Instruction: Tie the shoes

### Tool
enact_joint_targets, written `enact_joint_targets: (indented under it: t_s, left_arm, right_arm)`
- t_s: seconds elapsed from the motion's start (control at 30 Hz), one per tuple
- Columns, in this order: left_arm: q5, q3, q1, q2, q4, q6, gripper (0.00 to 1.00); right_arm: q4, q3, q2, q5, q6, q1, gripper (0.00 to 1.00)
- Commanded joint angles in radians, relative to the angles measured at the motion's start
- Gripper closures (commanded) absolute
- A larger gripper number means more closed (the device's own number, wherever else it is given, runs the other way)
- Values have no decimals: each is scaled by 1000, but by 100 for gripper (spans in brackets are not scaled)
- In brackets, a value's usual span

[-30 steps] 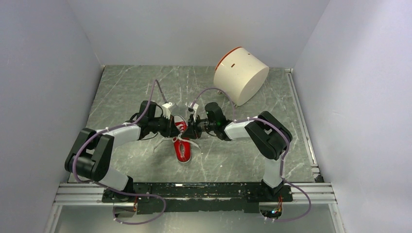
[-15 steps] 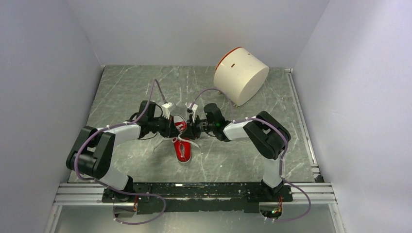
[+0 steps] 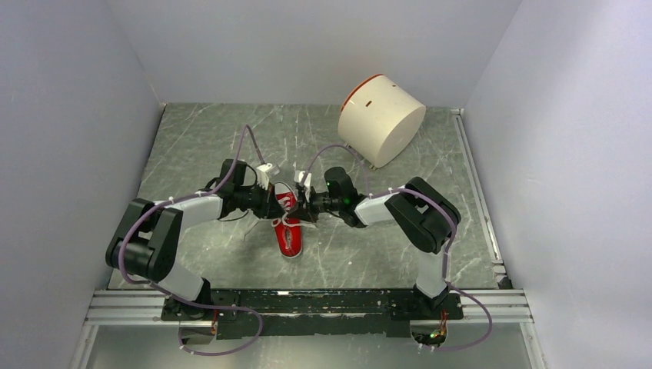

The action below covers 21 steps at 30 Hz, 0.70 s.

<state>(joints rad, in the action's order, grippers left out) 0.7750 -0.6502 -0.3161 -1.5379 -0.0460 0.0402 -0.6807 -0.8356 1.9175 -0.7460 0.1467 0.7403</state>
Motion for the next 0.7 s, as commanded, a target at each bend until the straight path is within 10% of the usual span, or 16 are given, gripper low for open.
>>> enact_joint_targets:
  t_s: [0.0,0.67]
  left_arm:
    - [84,-29,-5,-17,38,-28,95]
    - [3,-56,2,-43,71,-46,95]
  right_arm:
    - [-54,-22,20,-10,46,4,97]
    - [410,-62,-204,282,-45,96,100]
